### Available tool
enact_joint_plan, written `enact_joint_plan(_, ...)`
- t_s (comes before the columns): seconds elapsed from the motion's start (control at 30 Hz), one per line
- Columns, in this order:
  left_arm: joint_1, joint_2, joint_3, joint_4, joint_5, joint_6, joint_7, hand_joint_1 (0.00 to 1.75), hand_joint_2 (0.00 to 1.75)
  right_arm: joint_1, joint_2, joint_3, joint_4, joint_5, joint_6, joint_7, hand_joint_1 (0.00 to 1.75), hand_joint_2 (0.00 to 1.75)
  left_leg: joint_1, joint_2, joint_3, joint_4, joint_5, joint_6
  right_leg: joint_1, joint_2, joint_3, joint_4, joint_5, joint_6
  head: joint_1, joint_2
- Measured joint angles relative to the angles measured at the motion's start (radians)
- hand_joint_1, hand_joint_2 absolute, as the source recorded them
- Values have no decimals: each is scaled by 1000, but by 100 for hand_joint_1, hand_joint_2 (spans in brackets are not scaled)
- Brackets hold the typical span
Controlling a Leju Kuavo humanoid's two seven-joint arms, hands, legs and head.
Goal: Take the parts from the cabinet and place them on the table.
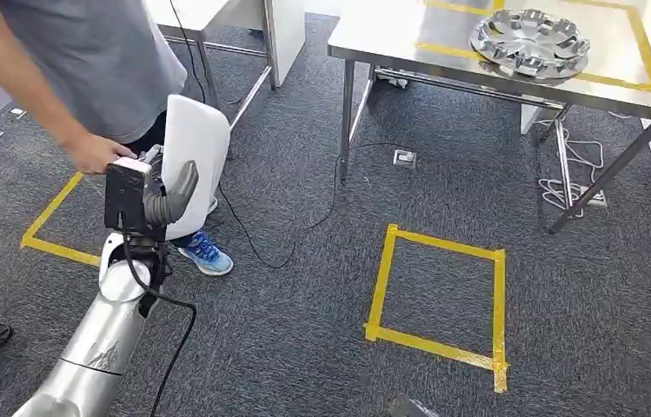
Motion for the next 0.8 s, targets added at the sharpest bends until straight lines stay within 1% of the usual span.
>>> enact_joint_plan(0.03, 0, 0, 0, 2, -1, 0, 0, 175, 175, -1, -1, -1, 0, 0, 0, 0, 0, 0, 0, -2, 1, 4, -3, -5, 0, 0, 48, -102, 40, 6, 0, 0)
enact_joint_plan(0.07, 0, 1, 1, 3, -1, 1, 0, 175, 175, -2, -2, -2, 0, 0, 0, 0, 0, 0, -3, -4, -4, 10, -8, -11, 0, 1, 79, -171, 59, -1, 0, 0)
enact_joint_plan(0.1, 0, 2, 3, 4, -2, 1, 1, 175, 175, -1, -3, -3, 0, 0, 0, 0, 0, 0, -11, -6, -7, 19, -16, -17, 3, 1, 84, -172, 66, -15, -2, 0)
enact_joint_plan(0.13, 1, 3, 3, 6, -3, 1, 1, 175, 175, 0, -3, -3, 0, 2, 1, 1, 0, 0, -10, -6, -8, 19, -16, -19, 5, 1, 84, -172, 66, -21, -3, 0)
enact_joint_plan(0.17, 2, 5, 3, 7, -3, 1, 2, 175, 175, 0, -2, -3, 0, 2, 1, 1, 0, 0, -10, -5, -8, 22, -18, -7, 2, 1, 84, -173, 70, -21, -2, 0)
enact_joint_plan(0.2, 2, 7, 4, 8, -3, 1, 2, 175, 175, -1, -1, -3, 0, 2, 2, 1, 0, 0, -9, -5, -8, 22, -17, -4, 4, 2, 84, -173, 70, -21, -3, 0)
enact_joint_plan(0.27, 2, 8, 4, 11, -15, 11, 2, 175, 175, -1, -2, -5, 0, 3, 2, 5, 0, 0, -9, -3, -5, 17, -17, -4, 5, 4, 84, -173, 70, -22, -3, 0)
enact_joint_plan(0.4, -17, 18, 22, 45, -105, 74, 8, 175, 175, -1, 1, -6, 0, 21, 16, 24, 0, 0, -7, 2, -1, 13, -17, -4, 8, 10, 84, -173, 69, -24, -3, 0)
enact_joint_plan(0.43, -31, 23, 28, 63, -131, 74, 3, 175, 175, -2, 2, -6, 0, 26, 23, 30, 0, 0, -6, 2, -1, 12, -16, -6, 10, 10, 84, -173, 69, -25, -3, 0)
enact_joint_plan(0.47, -46, 25, 30, 77, -149, 71, -3, 175, 175, -4, 3, -7, 0, 33, 29, 34, 0, 0, -5, 1, -2, 12, -15, -8, 11, 9, 84, -173, 69, -31, -3, 0)
enact_joint_plan(0.53, -75, 28, 30, 103, -170, 59, -15, 175, 175, -10, 5, -8, 0, 42, 35, 37, 0, 0, -3, 1, -2, 12, -14, -19, 12, 9, 84, -172, 68, -32, -2, 0)
enact_joint_plan(0.67, -112, 24, 28, 127, -158, 22, -24, 175, 175, -27, 13, -17, 0, 54, 45, 34, 0, 0, -3, 2, -2, 11, -14, -24, 12, 9, 84, -172, 70, -35, -2, 0)
enact_joint_plan(0.8, -112, 21, 26, 134, -135, 16, -29, 175, 175, -32, 19, -37, -1, 60, 51, 29, 0, 0, -6, 2, -2, 12, -14, -24, 10, 9, 84, -173, 70, -35, -2, 0)
